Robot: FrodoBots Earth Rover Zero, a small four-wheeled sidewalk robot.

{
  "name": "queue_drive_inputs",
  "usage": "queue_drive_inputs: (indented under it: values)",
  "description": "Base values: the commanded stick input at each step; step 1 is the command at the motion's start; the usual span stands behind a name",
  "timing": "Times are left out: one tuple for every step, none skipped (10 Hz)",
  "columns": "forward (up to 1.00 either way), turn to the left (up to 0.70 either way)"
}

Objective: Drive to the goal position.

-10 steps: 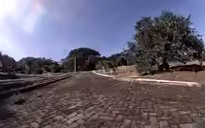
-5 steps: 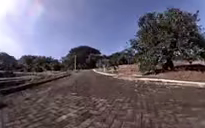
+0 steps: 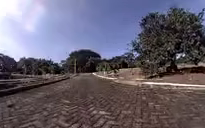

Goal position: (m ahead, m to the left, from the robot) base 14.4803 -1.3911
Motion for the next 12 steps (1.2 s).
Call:
queue_drive_inputs:
  values:
    - [1.00, 0.27]
    - [1.00, 0.27]
    - [1.00, 0.03]
    - [1.00, 0.00]
    - [1.00, 0.00]
    - [1.00, 0.00]
    - [1.00, 0.00]
    - [1.00, 0.00]
    - [1.00, 0.00]
    - [1.00, 0.00]
    - [1.00, 0.00]
    - [1.00, 0.00]
